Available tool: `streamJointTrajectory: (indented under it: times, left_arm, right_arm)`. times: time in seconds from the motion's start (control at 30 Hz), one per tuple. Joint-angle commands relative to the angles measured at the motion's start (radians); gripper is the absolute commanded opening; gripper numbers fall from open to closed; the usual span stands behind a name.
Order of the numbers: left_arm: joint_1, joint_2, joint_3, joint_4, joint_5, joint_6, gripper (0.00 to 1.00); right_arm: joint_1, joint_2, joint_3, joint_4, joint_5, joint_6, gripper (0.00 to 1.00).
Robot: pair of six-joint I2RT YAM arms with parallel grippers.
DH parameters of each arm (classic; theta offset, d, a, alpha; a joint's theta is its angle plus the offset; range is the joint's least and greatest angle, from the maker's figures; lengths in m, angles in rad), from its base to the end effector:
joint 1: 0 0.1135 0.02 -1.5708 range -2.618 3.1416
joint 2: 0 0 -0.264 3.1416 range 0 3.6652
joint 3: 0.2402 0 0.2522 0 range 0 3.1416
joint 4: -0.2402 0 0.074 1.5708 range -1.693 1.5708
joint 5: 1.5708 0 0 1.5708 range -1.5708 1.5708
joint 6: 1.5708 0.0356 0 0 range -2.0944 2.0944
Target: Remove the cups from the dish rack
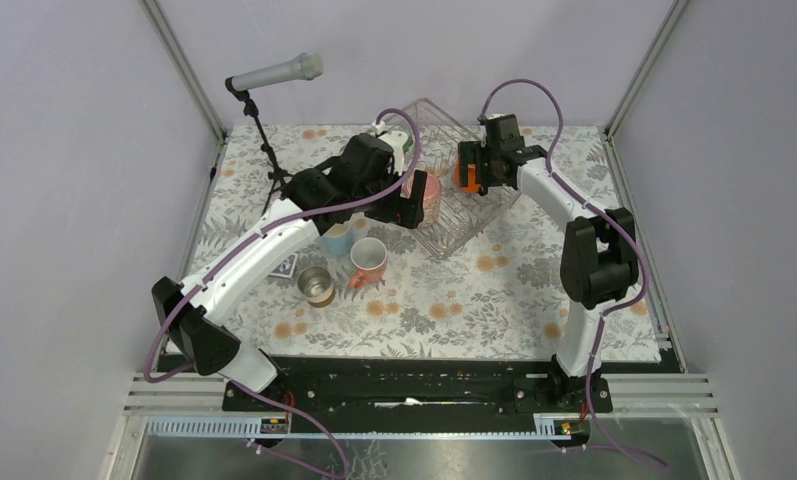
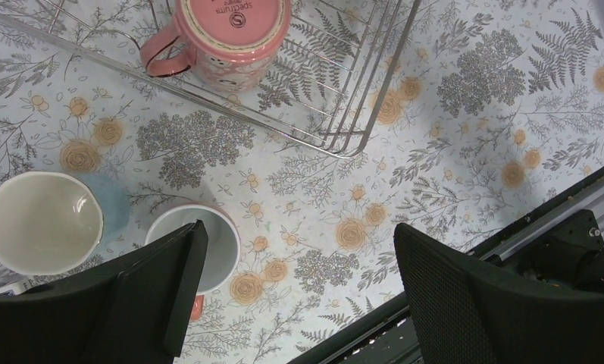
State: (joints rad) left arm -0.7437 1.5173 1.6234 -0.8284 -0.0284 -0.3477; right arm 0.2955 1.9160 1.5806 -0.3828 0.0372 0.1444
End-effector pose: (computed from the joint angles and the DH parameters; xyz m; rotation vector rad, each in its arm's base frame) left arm 0.2401 -0.2195 0.3903 0.4477 2.3078 -0.5226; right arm 0.4241 0.1277 0.2658 -0.1539 2.2902 0.1858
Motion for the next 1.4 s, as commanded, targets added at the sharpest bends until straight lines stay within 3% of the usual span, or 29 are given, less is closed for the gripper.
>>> streamJointTrajectory:
  times: [0.0,0.2,0.3,0.6,0.9,1.0,1.27,1.37]
  left_arm:
    - [0.013,-0.002,0.053,0.026,0.007,-0.002,0.99]
    - [0.017,-0.002,0.052,0.025,0.007,-0.019,0.99]
    - [0.019,0.001,0.051,0.024,0.005,-0.017,0.99]
    - [0.033,0.018,0.059,0.026,0.022,-0.008,0.99]
    - [0.038,0.025,0.046,0.048,0.023,-0.013,0.99]
    - [0.04,0.025,0.039,0.055,0.024,-0.017,0.99]
    - [0.053,0.013,-0.009,0.102,0.072,-0.051,0.99]
    - [0.069,0.0,-0.046,0.142,0.086,-0.084,0.99]
  right_arm:
    - [-0.017,0.033,0.024,0.047,0.01,-0.046,0.99]
    - [-0.047,0.082,0.044,0.059,-0.004,-0.081,0.98]
    - [-0.069,0.109,0.043,0.095,-0.072,-0.086,0.92]
    - [-0.075,0.182,0.06,0.136,-0.172,-0.132,0.56]
    - [-0.072,0.191,0.049,0.185,-0.19,-0.103,0.53]
    - [-0.066,0.204,0.062,0.18,-0.186,-0.101,0.47]
    - [-0.045,0.19,0.084,0.166,-0.121,-0.09,0.01]
    - [-0.044,0.163,0.081,0.163,-0.114,-0.077,0.0]
